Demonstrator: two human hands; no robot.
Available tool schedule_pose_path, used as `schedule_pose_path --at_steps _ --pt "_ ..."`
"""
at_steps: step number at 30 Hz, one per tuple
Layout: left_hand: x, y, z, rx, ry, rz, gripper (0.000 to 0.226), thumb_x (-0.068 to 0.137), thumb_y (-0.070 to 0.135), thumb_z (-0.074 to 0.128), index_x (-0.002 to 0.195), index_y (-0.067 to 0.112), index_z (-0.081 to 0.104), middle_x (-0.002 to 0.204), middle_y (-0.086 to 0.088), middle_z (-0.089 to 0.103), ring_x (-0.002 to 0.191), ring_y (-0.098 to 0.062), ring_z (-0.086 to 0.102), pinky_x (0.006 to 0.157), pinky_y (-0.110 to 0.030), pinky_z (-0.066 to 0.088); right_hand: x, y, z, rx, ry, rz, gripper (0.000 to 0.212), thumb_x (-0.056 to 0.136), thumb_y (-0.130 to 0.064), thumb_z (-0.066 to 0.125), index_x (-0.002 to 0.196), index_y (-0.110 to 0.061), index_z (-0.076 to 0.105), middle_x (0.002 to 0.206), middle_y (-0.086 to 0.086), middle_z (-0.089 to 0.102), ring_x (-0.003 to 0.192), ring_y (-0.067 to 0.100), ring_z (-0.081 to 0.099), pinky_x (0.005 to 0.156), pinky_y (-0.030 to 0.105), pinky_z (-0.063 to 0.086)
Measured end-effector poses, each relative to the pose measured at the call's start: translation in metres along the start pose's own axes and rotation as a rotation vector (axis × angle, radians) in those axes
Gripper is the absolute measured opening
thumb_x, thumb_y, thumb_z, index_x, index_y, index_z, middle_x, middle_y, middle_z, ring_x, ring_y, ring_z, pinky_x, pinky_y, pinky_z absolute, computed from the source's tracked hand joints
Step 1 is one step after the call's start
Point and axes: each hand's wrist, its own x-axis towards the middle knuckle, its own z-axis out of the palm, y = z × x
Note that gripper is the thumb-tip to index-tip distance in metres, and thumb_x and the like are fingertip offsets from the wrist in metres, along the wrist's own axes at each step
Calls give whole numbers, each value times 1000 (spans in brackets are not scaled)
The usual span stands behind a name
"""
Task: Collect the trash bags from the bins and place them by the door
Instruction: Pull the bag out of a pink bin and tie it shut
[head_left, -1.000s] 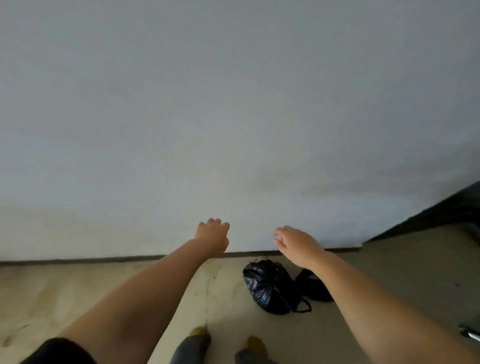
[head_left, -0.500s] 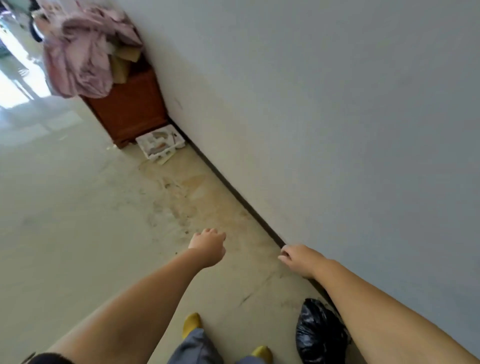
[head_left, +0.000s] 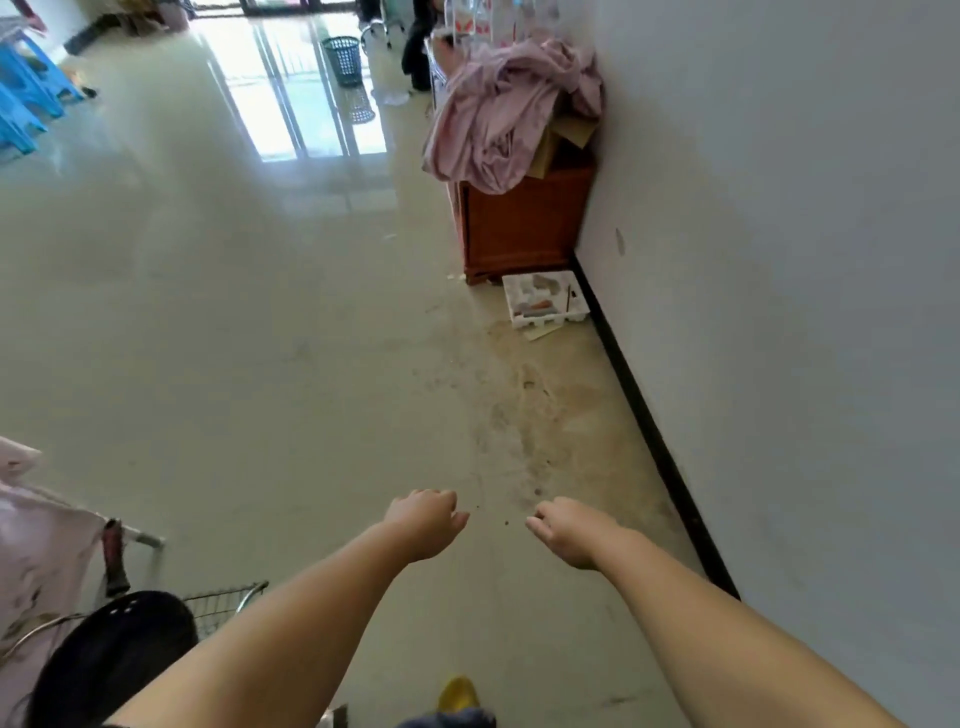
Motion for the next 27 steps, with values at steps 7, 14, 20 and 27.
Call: schedule_pose_path --at_steps 7,14,20,27 --pt "37 -82 -48 -88 56 -84 48 99 47 28 123 14 52 124 -9 59 115 -28 53 93 -39 42 78 -81 -73 -357 94 -112 49 100 -45 23 131 -15 46 137 13 45 126 30 42 103 46 32" --pt "111 -122 -114 -150 102 -137 46 98 45 30 125 13 50 126 -13 56 116 -30 51 94 -39 41 172 -117 -152 -444 113 -204 48 100 -45 26 134 -16 43 139 12 43 129 30 41 102 45 35" --pt "199 -154 -194 -239 137 -209 43 99 41 31 127 13 49 128 -12 55 116 -29 52 92 -37 43 278 -134 -236 -430 45 -266 44 99 -38 29 133 -13 43 134 14 44 125 31 43 97 42 40" --pt "280 -210 -277 -224 163 -272 39 98 35 34 128 13 47 130 -12 52 118 -31 49 95 -38 42 394 -174 -335 -518 -1 -320 37 100 -26 30 131 -11 43 130 13 45 122 31 44 96 42 42"
